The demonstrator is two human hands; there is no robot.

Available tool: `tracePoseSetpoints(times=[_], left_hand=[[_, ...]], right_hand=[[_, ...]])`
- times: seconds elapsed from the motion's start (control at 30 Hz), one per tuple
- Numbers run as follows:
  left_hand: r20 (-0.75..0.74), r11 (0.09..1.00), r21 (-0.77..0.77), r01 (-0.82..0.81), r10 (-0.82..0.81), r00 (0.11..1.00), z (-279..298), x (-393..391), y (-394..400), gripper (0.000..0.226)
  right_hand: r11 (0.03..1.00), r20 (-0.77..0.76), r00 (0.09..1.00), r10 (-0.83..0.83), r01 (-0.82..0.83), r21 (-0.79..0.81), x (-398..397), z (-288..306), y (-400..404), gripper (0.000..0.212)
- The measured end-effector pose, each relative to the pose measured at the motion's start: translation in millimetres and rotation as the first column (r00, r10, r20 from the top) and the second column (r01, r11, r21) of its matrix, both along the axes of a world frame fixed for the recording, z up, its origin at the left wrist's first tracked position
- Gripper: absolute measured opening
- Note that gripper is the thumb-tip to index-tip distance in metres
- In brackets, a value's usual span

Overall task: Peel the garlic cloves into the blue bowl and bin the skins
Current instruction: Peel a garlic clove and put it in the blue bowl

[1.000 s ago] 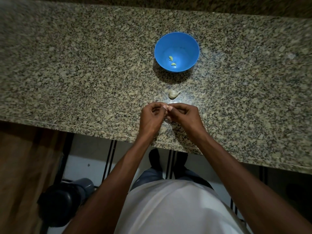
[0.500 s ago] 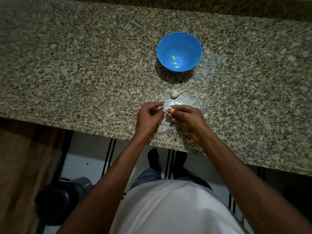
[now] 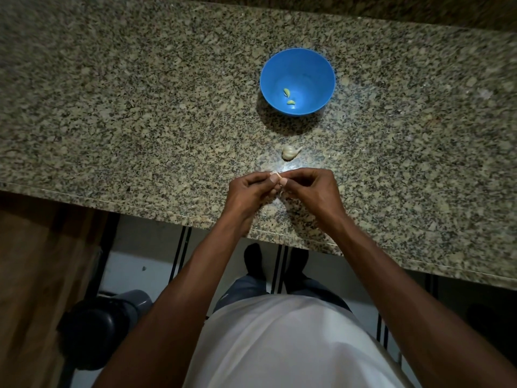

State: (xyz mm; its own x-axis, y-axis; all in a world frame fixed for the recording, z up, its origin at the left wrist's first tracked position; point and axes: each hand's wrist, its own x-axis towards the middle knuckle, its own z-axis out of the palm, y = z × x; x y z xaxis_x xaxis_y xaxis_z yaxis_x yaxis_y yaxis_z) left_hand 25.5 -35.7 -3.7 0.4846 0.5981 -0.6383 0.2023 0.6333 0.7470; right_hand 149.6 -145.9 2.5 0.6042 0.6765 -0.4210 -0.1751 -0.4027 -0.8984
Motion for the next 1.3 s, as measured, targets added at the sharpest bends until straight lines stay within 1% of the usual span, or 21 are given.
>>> tracePoseSetpoints(times=[0.07,0.13,0.2,0.27,0.37,0.43,0.5,0.63,0.73,0.87,1.03,1.3], left_hand=[[-0.014,1.000,0.018,0.023,-0.023,1.000,0.2,-0.1,1.3,0.021],[-0.036,0.997,0.059,0.060,-0.057,0.998,1.5,-0.8,2.3,0.019],[-0.055,0.990,0.098,0.101,-0.096,0.994,0.9,-2.5,3.9,0.022],[-0.073,0.980,0.131,0.150,-0.141,0.987,-1.3,-4.4,6.2,0.023],[-0.146,0.929,0.237,0.284,-0.254,0.956,-3.0,-4.8,8.4,0.019],[-0.198,0.887,0.294,0.357,-0.309,0.930,-2.1,-3.0,7.5,0.020],[-0.246,0.858,0.324,0.399,-0.331,0.911,-1.1,-0.4,5.1,0.022],[-0.290,0.822,0.411,0.394,-0.292,0.911,-1.7,1.9,0.0,0.024],[-0.310,0.796,0.471,0.379,-0.253,0.916,-0.8,2.2,-2.8,0.021],[-0.344,0.734,0.547,0.401,-0.240,0.908,0.9,1.1,-5.3,0.020],[-0.434,0.606,0.649,0.461,-0.203,0.878,8.9,5.1,-11.0,0.019],[-0.515,0.501,0.675,0.542,-0.206,0.832,5.3,9.0,-12.1,0.010]], right_hand=[[1.000,0.034,0.999,0.015,-0.014,-0.017,-0.7,-0.4,-1.0,0.017],[1.000,0.030,0.999,0.018,-0.017,-0.020,-0.7,-0.4,-1.8,0.017],[1.000,0.014,1.000,0.018,-0.018,-0.026,0.1,0.1,-2.2,0.019],[1.000,-0.052,0.999,0.010,-0.011,-0.021,0.4,0.3,-2.9,0.021],[1.000,-0.183,0.983,-0.020,0.019,-0.006,-0.1,-1.3,-4.2,0.021],[1.000,-0.194,0.981,-0.030,0.031,0.004,-0.5,-1.6,-4.5,0.021],[0.999,-0.200,0.979,-0.048,0.051,0.014,-0.9,-1.7,-4.2,0.021],[0.996,-0.251,0.965,-0.077,0.087,0.026,-2.7,-0.8,-4.2,0.020],[0.994,-0.274,0.956,-0.100,0.109,0.015,-2.8,0.3,-4.9,0.018],[0.992,-0.291,0.949,-0.121,0.125,-0.006,-2.9,-0.5,-6.0,0.016],[0.993,-0.253,0.960,-0.119,0.118,-0.018,-4.2,0.4,-2.4,0.017],[0.998,-0.145,0.987,-0.067,0.065,-0.014,-7.4,-1.5,3.5,0.020]])
